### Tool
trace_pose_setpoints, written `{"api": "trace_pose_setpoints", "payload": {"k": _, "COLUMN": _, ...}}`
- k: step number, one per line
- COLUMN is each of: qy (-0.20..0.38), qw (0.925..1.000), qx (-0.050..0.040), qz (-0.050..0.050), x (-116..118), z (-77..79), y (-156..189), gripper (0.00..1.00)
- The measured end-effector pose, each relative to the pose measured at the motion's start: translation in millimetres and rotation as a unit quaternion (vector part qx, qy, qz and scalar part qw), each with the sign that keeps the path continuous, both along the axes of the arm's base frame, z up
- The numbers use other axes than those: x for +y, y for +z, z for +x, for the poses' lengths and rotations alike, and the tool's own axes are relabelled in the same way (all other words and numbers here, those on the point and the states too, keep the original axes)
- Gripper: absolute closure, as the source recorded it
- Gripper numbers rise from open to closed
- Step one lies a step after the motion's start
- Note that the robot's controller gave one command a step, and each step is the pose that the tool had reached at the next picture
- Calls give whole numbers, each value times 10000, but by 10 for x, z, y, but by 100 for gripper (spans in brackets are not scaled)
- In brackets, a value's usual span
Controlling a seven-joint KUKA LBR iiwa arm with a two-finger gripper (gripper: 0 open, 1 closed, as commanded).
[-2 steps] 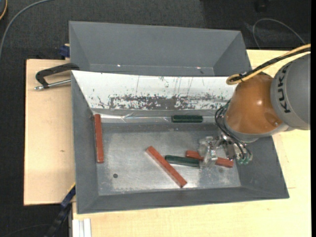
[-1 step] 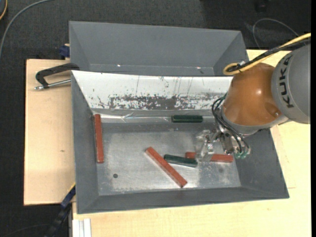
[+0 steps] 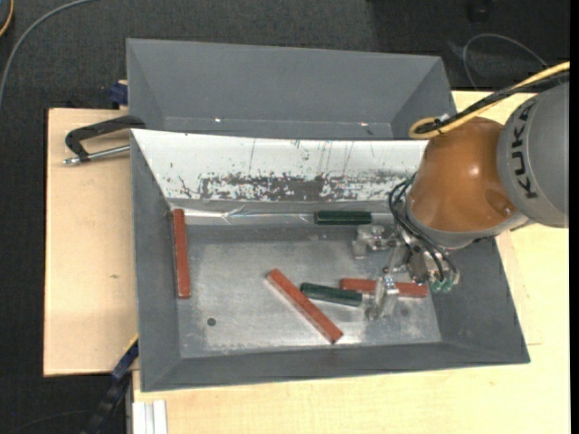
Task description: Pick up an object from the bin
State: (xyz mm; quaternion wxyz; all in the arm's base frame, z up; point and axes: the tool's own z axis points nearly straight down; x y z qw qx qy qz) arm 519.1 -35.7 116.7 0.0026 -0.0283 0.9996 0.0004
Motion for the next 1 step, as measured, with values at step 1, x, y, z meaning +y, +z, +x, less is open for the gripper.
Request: {"api": "trace_pose_setpoints", "payload": {"k": 1, "qy": -46, "qw": 10000, "qx": 35, "qz": -8, "x": -475, "z": 54, "y": -488, "gripper": 0}}
